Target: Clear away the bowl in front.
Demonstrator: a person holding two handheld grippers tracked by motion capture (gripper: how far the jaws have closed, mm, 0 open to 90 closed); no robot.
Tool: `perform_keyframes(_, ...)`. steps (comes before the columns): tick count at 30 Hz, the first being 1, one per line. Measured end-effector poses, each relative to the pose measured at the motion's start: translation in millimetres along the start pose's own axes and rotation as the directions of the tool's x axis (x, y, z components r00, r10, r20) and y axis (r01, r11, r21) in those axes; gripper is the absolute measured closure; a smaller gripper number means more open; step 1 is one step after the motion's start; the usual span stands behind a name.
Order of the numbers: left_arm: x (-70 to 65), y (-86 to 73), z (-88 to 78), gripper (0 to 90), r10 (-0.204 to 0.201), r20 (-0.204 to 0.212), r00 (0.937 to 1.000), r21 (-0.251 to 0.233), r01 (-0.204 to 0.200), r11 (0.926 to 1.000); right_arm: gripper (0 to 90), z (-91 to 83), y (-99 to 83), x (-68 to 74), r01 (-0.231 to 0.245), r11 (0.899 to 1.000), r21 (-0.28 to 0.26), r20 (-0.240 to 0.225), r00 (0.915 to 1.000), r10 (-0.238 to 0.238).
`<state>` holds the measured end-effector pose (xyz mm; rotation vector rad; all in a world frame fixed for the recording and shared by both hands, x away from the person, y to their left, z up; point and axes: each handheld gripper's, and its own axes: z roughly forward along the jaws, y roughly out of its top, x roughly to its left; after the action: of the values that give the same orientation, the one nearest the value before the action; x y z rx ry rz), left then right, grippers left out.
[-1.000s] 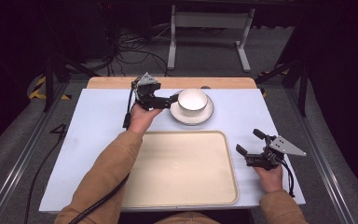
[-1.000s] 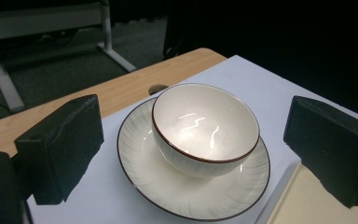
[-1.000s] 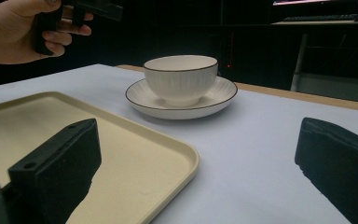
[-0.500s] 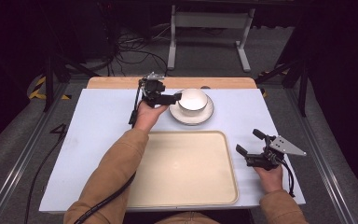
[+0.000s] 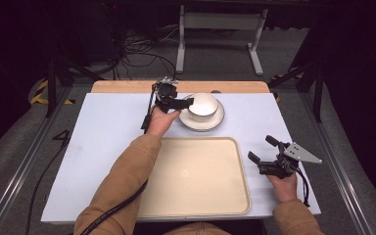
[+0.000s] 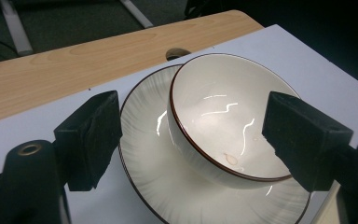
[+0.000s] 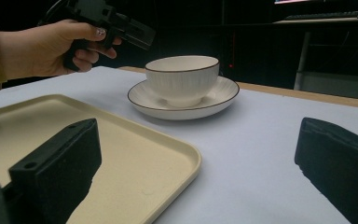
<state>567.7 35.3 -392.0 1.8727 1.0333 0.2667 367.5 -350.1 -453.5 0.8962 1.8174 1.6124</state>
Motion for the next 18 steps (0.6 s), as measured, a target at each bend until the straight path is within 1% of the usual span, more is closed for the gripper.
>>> perform_keyframes(5, 1.5, -1.0, 7.4, 21.2, -0.017, -0.01, 0.9998, 0.011, 0.017, 0.9998, 0.9, 0.0, -0.2, 0.3, 0.0, 1.0, 0.0, 0.002, 1.0, 0.0)
perform_keyframes(6, 2.3, -2.6, 12.0, 21.2, -0.022, -0.016, 0.9996, 0.023, 0.022, 0.9995, 0.9, 0.0, -0.2, 0.4, -0.001, 1.0, 0.001, 0.004, 1.0, 0.001)
perform_keyframes(9, 3.3, -5.4, 17.9, 23.4, -0.027, -0.022, 0.9994, 0.042, 0.027, 0.9987, 1.1, 0.4, -0.2, 0.5, 0.004, 1.0, 0.005, 0.005, 1.0, -0.004)
perform_keyframes(15, 2.8, -10.1, 27.8, 25.7, -0.044, -0.014, 0.9989, 0.068, 0.044, 0.9967, 1.2, 0.4, -0.3, 0.2, 0.003, 1.0, 0.006, 0.005, 1.0, -0.003)
perform_keyframes(18, 1.0, -13.1, 33.3, 26.5, -0.056, -0.016, 0.9983, 0.071, 0.056, 0.9959, 1.2, 0.6, -0.2, 0.2, 0.003, 1.0, 0.008, 0.005, 1.0, -0.003)
